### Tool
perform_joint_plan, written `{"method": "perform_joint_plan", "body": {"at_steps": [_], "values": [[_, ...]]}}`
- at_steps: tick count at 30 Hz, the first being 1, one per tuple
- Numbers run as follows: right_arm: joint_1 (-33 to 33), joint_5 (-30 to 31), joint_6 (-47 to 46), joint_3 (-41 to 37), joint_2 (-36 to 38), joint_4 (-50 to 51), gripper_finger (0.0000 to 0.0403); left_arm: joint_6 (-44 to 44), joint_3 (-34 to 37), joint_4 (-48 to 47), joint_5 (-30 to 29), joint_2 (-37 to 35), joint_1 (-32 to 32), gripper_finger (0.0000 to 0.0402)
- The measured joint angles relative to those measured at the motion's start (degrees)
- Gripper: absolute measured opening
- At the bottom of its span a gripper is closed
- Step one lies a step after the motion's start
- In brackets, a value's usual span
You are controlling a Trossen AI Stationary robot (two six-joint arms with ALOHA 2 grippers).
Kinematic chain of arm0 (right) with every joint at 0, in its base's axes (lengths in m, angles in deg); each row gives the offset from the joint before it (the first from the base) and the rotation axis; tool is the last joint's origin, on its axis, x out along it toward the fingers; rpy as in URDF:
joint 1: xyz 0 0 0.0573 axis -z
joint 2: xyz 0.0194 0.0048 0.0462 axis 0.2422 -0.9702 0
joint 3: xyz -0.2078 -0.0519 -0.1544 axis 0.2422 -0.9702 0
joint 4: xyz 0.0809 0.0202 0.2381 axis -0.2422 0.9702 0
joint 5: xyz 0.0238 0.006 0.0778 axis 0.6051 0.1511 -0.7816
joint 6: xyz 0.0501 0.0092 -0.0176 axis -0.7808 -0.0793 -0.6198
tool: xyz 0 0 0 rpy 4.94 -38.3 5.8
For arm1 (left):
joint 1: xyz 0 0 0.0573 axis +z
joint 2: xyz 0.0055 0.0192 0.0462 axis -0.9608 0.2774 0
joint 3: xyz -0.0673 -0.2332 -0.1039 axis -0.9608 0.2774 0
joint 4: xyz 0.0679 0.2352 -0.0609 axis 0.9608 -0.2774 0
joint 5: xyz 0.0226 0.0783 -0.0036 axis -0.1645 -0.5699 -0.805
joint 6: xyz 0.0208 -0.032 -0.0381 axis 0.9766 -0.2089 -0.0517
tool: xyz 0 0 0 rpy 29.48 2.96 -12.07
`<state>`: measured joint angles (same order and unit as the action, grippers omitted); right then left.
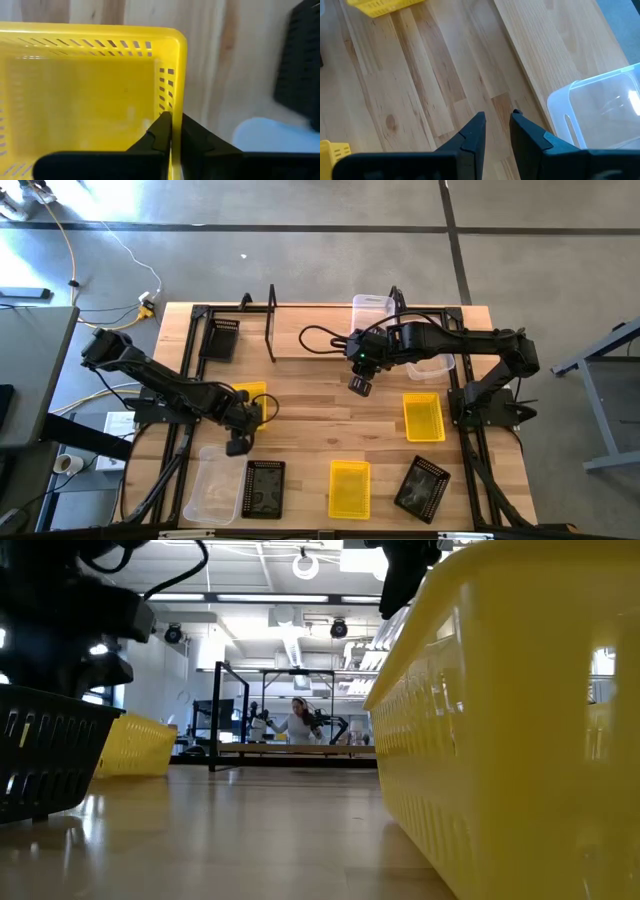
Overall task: Stack baskets on shelf by color
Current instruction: Put the top left yellow bin on the shelf
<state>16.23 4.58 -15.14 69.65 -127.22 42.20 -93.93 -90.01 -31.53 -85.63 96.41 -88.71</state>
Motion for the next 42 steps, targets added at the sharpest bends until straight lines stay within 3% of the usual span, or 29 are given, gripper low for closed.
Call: {"method": "perform_joint_plan", "body": {"at_steps": [6, 20, 30, 37, 42], "values": [[0.01, -0.01, -0.72, 0.00, 0.00, 0.00, 0.0075, 2.99, -6.95, -0.58, -0.29, 0.00, 0.00, 0.0005], [0.01, 4.13, -7.85, 0.00, 0.00, 0.02, 0.0075, 18.61, -23.17, -0.87, -9.63, -0.02, 6.93, 0.0002], [0.05, 14.16, -16.49, 0.00, 0.00, 0.43, 0.0075, 36.88, -24.78, 1.68, -15.45, -0.04, 19.01, 0.0002], [0.05, 15.51, -19.58, 0.00, 0.00, 0.46, 0.0075, 48.72, -24.79, 4.60, -15.45, 1.13, 28.91, 0.0002], [0.05, 15.98, -19.63, 0.00, 0.00, 0.46, 0.0075, 50.17, -24.78, 4.60, -14.59, 4.66, 33.85, 0.0001]]}}
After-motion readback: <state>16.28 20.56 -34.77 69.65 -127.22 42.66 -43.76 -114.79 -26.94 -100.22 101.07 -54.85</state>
